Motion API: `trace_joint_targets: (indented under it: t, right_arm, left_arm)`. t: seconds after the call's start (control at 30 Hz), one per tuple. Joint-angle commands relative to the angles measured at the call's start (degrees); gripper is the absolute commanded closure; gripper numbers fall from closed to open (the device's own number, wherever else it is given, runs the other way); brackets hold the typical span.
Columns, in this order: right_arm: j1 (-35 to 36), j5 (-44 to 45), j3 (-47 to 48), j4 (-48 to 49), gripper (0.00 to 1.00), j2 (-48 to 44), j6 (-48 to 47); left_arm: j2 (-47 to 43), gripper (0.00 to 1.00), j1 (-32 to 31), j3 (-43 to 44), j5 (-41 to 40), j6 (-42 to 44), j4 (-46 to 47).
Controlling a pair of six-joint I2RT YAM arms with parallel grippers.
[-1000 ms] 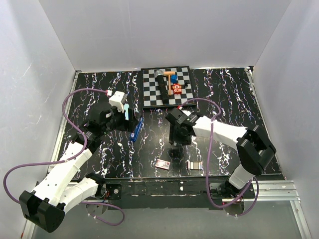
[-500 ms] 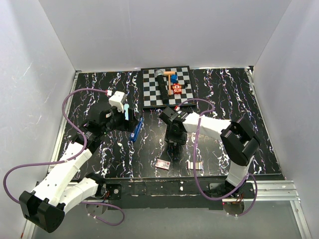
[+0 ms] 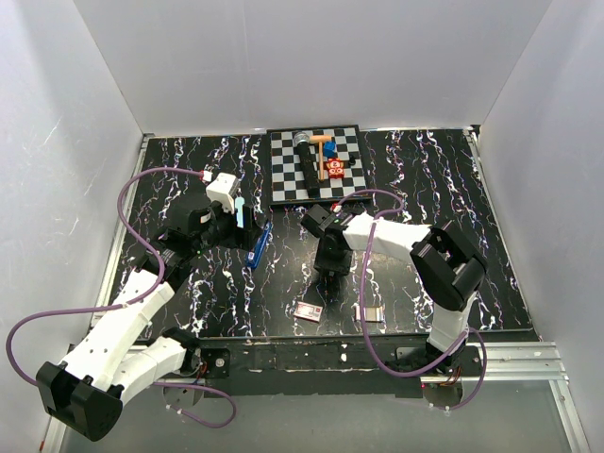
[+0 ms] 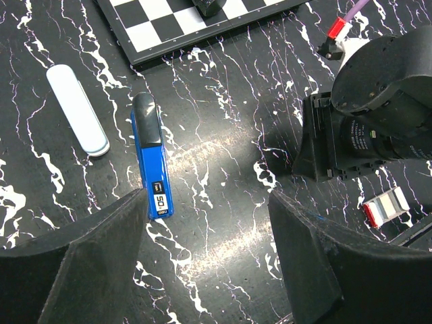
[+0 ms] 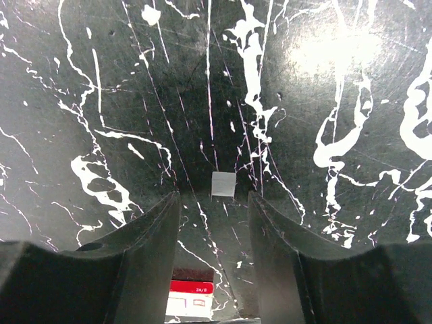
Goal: Unload the staples from the stapler
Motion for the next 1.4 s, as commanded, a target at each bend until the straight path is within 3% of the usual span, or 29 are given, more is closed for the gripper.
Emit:
trace_joint_targets:
  t: [0.0, 0.17, 0.5, 0.67, 0.97, 1.37]
  right_arm:
    - [-0.85, 1.22, 0.58, 0.01, 0.50, -0.14, 1.33]
    - [-1.29, 0.78, 0.49, 0.02, 0.57, 0.74, 0.98]
    - [-1.29, -0.45, 0.49, 0.46, 0.84, 1.36, -0.07]
    - [-1.29, 0.34, -0.30, 0.02, 0.93, -0.39, -0.51]
    - [-1.20, 1.66, -3.99, -2.36, 0.94, -9.09, -1.65]
    - [-1.29, 3.95, -16.29, -5.52, 0.93, -26.23, -2.09]
  left_arm:
    - [-0.81, 0.28, -0.15, -0.12, 0.07, 0.44, 0.22]
    - [-0.72, 0.28, -0.15, -0.12, 0.33, 0.44, 0.22]
    - [-0.02, 0.28, -0.15, -0.12, 0.51, 0.44, 0.22]
    - [0.07, 0.28, -0.15, -0.03, 0.42, 0.44, 0.22]
    - [0.25, 0.28, -0.15, -0.21, 0.33, 0.44, 0.22]
    - [0.51, 0.28, -0.15, -0.12, 0.33, 0.35, 0.22]
